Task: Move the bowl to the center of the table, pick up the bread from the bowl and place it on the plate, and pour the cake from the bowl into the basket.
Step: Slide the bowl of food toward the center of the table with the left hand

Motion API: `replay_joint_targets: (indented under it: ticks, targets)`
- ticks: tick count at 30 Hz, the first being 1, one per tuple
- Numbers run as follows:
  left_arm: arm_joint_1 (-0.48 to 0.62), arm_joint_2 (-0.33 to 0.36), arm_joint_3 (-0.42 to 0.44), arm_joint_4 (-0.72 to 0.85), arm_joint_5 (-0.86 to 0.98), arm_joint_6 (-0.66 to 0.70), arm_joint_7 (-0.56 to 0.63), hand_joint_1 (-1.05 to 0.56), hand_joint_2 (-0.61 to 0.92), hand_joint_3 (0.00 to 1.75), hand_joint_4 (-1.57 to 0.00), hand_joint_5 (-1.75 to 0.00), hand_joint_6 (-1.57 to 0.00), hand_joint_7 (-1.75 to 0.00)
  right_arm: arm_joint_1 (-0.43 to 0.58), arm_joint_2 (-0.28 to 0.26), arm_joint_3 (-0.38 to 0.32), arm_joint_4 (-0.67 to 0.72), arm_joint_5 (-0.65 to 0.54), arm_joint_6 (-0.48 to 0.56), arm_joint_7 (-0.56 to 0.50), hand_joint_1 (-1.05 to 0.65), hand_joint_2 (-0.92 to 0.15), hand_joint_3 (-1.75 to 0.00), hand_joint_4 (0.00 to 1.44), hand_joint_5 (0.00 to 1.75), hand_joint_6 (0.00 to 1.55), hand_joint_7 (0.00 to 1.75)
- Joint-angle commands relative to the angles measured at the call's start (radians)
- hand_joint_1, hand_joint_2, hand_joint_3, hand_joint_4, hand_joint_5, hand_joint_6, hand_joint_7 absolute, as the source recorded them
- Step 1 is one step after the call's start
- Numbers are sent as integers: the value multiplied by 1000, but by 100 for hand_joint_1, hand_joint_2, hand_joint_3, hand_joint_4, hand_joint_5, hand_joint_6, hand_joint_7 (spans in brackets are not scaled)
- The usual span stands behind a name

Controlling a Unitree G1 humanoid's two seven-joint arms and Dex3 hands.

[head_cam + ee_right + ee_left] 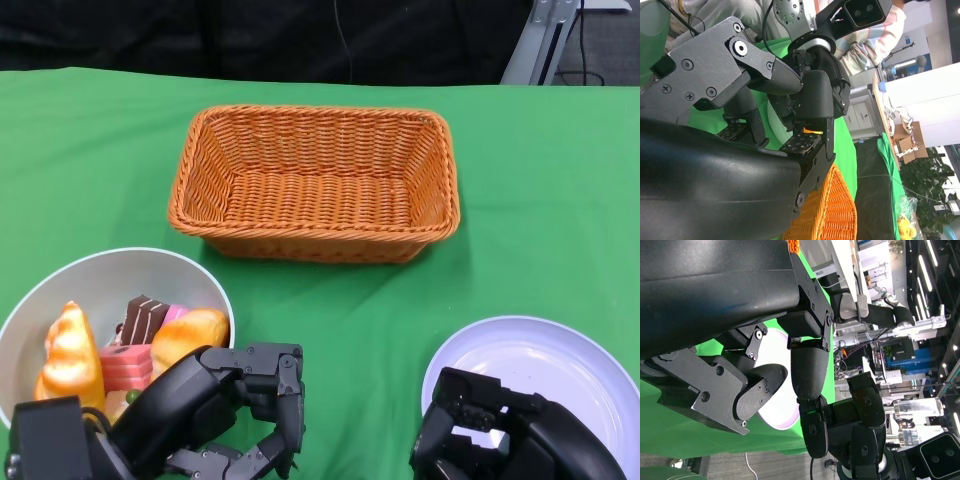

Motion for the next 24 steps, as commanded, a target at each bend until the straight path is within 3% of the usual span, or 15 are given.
replay_joint_targets:
  ticks: [1,24]
  targets:
    - [1,13,5,9,-1,-1,-6,-2,54,116,-75,-175,-70,-152,2,-9,-2,-7,9,8,-4,-16,-54,-113,71,163,70,141]
    - [-2,11,6,12,0,-7,-5,-2,55,113,-75,-175,-70,-153,-1,-9,-4,12,0,-18,6,-15,-55,-113,73,162,72,138]
